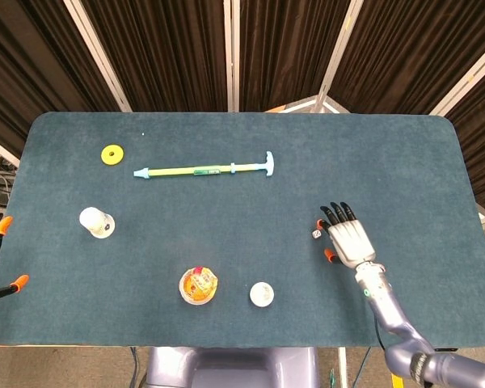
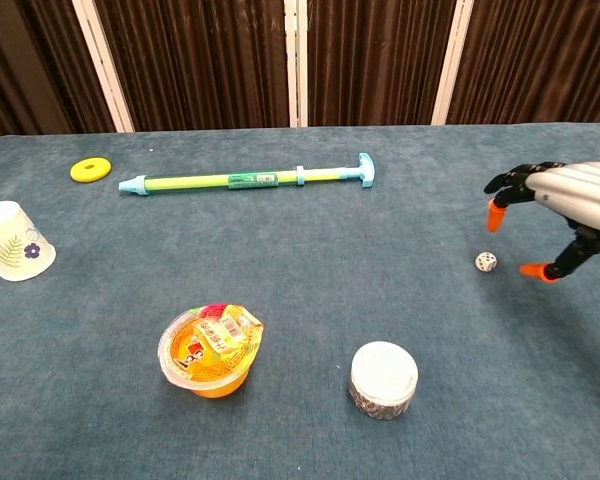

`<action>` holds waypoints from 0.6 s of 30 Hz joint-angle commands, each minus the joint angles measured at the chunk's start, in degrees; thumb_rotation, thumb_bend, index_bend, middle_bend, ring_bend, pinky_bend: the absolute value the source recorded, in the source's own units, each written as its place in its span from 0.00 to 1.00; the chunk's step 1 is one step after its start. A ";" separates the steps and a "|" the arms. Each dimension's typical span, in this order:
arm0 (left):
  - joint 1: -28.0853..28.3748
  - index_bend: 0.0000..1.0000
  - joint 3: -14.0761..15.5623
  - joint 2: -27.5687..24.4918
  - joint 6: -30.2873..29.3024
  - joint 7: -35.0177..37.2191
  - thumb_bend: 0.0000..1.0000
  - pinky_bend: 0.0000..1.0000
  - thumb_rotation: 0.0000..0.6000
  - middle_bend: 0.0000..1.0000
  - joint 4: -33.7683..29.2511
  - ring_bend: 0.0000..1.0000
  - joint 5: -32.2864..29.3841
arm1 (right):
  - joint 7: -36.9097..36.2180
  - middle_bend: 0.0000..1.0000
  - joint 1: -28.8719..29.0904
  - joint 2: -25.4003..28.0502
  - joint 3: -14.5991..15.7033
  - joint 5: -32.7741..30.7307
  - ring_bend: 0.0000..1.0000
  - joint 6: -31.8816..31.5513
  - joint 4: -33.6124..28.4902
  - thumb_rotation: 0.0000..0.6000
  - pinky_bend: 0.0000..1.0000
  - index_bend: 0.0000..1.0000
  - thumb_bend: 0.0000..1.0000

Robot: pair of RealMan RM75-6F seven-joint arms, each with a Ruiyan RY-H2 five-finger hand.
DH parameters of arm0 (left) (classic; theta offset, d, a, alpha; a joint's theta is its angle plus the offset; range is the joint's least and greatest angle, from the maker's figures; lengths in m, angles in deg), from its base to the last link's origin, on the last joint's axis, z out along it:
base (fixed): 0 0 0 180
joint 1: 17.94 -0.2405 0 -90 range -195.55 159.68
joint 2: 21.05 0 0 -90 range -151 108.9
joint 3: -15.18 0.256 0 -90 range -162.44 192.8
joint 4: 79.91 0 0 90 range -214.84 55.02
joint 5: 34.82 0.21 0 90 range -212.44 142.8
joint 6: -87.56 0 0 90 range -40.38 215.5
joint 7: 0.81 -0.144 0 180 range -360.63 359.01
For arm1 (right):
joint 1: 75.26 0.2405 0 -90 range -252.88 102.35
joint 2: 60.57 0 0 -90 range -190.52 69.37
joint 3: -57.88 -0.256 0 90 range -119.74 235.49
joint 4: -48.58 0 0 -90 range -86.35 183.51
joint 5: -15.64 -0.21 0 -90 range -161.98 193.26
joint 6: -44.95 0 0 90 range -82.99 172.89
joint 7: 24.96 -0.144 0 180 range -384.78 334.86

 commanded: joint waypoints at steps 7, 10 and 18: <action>0.28 0.00 -0.11 0.22 0.63 -0.26 0.06 0.00 1.00 0.00 0.13 0.00 -0.42 | 0.18 0.13 2.79 -3.62 -1.35 -3.70 0.00 3.37 5.39 1.00 0.00 0.40 0.20; 0.40 0.00 -0.19 0.35 0.88 -0.41 0.06 0.00 1.00 0.00 0.22 0.00 -0.64 | -0.11 0.15 3.43 -4.70 -1.44 -4.25 0.00 3.87 6.77 1.00 0.00 0.43 0.20; 0.67 0.00 -0.28 0.57 1.36 -0.43 0.06 0.00 1.00 0.00 0.52 0.00 -0.92 | -0.54 0.18 4.58 -6.80 -1.41 -5.01 0.00 4.25 9.73 1.00 0.00 0.47 0.21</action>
